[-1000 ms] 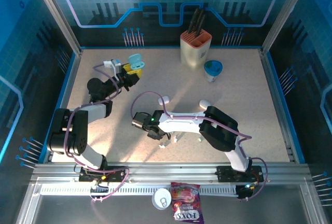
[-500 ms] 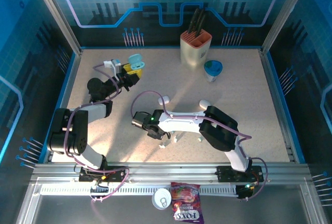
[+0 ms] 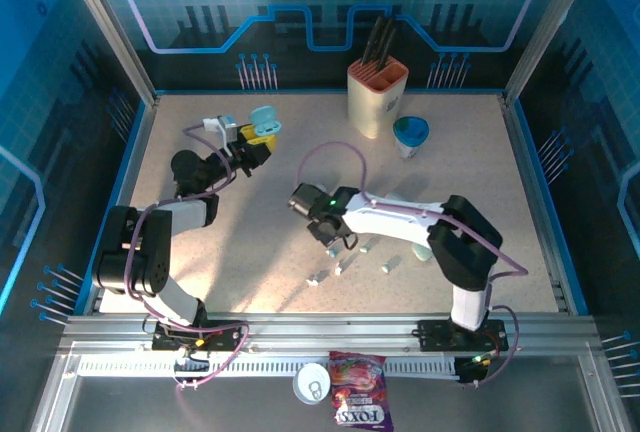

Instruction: Insert wireless bluetooth earbuds into charging case

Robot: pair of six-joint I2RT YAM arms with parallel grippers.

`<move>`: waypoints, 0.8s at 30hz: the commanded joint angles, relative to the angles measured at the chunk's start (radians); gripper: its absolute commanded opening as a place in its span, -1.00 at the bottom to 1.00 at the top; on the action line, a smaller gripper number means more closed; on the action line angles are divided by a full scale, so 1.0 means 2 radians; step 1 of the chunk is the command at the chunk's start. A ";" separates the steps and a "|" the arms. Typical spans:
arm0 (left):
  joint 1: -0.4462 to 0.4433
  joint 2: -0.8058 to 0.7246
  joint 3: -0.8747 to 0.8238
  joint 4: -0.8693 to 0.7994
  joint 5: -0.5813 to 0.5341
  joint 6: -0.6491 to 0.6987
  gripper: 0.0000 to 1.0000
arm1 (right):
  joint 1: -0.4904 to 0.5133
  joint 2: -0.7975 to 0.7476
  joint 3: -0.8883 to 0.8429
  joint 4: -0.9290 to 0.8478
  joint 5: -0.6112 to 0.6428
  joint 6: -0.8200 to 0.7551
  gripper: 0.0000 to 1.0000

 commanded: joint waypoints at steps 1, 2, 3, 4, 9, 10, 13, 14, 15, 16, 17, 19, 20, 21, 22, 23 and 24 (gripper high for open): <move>-0.003 -0.009 -0.002 -0.003 -0.007 0.024 -0.50 | -0.027 -0.026 -0.030 0.010 -0.033 0.087 -0.64; -0.005 -0.011 -0.004 -0.005 -0.008 0.028 -0.49 | -0.036 -0.033 -0.037 0.015 -0.043 0.099 -0.64; -0.006 -0.012 -0.006 -0.007 -0.009 0.032 -0.49 | -0.046 -0.042 -0.048 0.023 -0.056 0.110 -0.64; -0.008 -0.013 -0.008 -0.009 -0.011 0.035 -0.49 | -0.056 -0.051 -0.057 0.033 -0.067 0.120 -0.64; -0.027 -0.017 -0.021 -0.023 -0.016 0.057 -0.49 | -0.083 -0.076 -0.078 0.047 -0.081 0.133 -0.63; -0.032 -0.018 -0.025 -0.026 -0.018 0.061 -0.49 | -0.086 -0.079 -0.078 0.045 -0.084 0.132 -0.62; -0.049 -0.019 -0.037 -0.027 -0.021 0.064 -0.49 | -0.093 -0.090 -0.078 0.039 -0.088 0.132 -0.61; -0.056 -0.020 -0.042 -0.027 -0.021 0.064 -0.49 | -0.095 -0.096 -0.079 0.036 -0.088 0.133 -0.61; -0.062 -0.021 -0.048 -0.027 -0.022 0.066 -0.49 | -0.096 -0.102 -0.080 0.035 -0.090 0.133 -0.61; -0.071 -0.022 -0.054 -0.028 -0.025 0.071 -0.49 | -0.098 -0.109 -0.082 0.035 -0.091 0.134 -0.61; -0.080 -0.021 -0.060 -0.030 -0.027 0.076 -0.49 | -0.100 -0.117 -0.083 0.034 -0.091 0.135 -0.61; -0.095 -0.017 -0.068 -0.033 -0.031 0.083 -0.48 | -0.104 -0.133 -0.084 0.031 -0.089 0.137 -0.61; -0.101 -0.015 -0.071 -0.033 -0.033 0.085 -0.49 | -0.104 -0.141 -0.085 0.029 -0.085 0.138 -0.62; -0.108 -0.011 -0.075 -0.031 -0.034 0.087 -0.49 | -0.105 -0.152 -0.085 0.027 -0.080 0.138 -0.62; -0.115 -0.007 -0.078 -0.027 -0.034 0.089 -0.49 | -0.105 -0.160 -0.084 0.024 -0.076 0.137 -0.62; -0.119 -0.004 -0.079 -0.023 -0.034 0.090 -0.49 | -0.106 -0.166 -0.082 0.020 -0.073 0.137 -0.62; -0.124 0.001 -0.080 -0.020 -0.034 0.091 -0.48 | -0.107 -0.173 -0.080 0.015 -0.070 0.136 -0.62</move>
